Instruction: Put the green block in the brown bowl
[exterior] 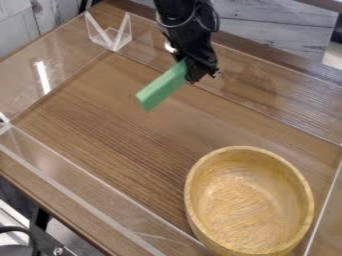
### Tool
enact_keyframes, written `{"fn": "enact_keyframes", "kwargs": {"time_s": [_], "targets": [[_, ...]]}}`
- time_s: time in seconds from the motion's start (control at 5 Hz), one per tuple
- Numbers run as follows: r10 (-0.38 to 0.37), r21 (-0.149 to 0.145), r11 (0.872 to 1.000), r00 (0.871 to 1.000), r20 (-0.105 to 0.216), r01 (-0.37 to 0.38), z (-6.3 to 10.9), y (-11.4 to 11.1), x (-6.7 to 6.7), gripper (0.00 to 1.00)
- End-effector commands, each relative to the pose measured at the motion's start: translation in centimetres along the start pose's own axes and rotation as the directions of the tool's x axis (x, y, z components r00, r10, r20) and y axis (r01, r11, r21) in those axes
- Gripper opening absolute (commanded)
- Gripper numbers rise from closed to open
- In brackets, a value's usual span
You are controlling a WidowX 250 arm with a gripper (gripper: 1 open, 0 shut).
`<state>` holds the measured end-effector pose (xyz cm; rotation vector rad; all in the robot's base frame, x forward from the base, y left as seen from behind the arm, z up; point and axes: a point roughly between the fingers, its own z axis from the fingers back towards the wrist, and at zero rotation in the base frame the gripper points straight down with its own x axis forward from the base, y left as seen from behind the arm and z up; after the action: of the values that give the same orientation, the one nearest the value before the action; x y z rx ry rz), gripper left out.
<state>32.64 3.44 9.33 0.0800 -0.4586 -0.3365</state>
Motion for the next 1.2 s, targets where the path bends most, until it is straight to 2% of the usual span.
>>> {"fn": "enact_keyframes", "kwargs": {"time_s": [0.0, 1.0], "targets": [[0.007, 0.029, 1.000, 0.999, 0.049, -0.009, 0.76, 0.77, 0.63, 0.00], [0.024, 0.061, 0.998, 0.994, 0.102, -0.030, 0.49, 0.73, 0.95, 0.00]]}}
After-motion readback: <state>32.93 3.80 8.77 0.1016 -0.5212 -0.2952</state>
